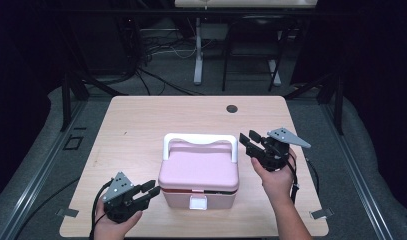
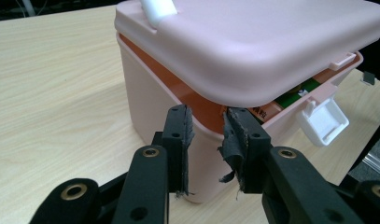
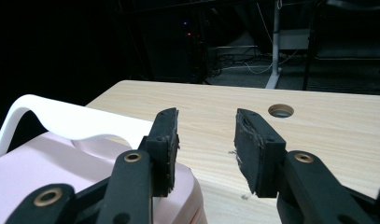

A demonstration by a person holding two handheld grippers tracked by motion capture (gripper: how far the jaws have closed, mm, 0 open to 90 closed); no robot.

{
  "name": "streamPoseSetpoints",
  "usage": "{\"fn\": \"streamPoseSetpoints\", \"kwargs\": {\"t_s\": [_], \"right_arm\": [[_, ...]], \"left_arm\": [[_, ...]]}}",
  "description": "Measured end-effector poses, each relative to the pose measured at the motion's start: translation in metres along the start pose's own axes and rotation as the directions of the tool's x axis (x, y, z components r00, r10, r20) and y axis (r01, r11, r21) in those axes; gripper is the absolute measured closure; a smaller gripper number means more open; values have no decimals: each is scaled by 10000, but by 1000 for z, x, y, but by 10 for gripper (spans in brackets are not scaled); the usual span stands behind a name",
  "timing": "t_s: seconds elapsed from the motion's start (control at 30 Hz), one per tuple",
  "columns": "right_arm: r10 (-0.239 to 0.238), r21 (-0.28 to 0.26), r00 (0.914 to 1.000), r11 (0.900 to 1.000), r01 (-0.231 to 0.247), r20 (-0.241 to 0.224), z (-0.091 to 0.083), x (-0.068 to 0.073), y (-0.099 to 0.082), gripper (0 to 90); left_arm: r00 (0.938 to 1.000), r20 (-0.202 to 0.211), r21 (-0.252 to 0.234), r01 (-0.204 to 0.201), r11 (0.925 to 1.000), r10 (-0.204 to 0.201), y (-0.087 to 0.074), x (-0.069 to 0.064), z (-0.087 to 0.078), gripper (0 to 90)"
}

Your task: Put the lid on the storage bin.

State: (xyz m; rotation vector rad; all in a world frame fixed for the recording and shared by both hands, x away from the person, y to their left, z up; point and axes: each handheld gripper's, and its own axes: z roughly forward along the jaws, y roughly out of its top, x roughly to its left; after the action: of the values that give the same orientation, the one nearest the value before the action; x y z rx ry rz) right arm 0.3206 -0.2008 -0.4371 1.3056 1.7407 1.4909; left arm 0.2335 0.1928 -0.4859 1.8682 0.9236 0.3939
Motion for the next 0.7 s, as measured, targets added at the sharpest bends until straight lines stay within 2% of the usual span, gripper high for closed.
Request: {"fn": "streamPoseSetpoints", "kwargs": {"t_s": [0.27, 0.53, 0.7], "right_arm": [[23, -14, 10000, 10000, -23, -7, 0, 0, 0, 590], [4, -64, 10000, 10000, -4, -13, 0, 0, 0, 589], [30, -42, 10000, 10000, -30, -21, -1, 0, 1, 586]], "left_arm": [[9999, -23, 267, 138, 9995, -137, -10, 2, 1, 698], [9995, -142, 71, 277, 9996, -276, -12, 5, 1, 688], [9986, -313, -7, 417, 9991, -417, -14, 10, 1, 644]]}}
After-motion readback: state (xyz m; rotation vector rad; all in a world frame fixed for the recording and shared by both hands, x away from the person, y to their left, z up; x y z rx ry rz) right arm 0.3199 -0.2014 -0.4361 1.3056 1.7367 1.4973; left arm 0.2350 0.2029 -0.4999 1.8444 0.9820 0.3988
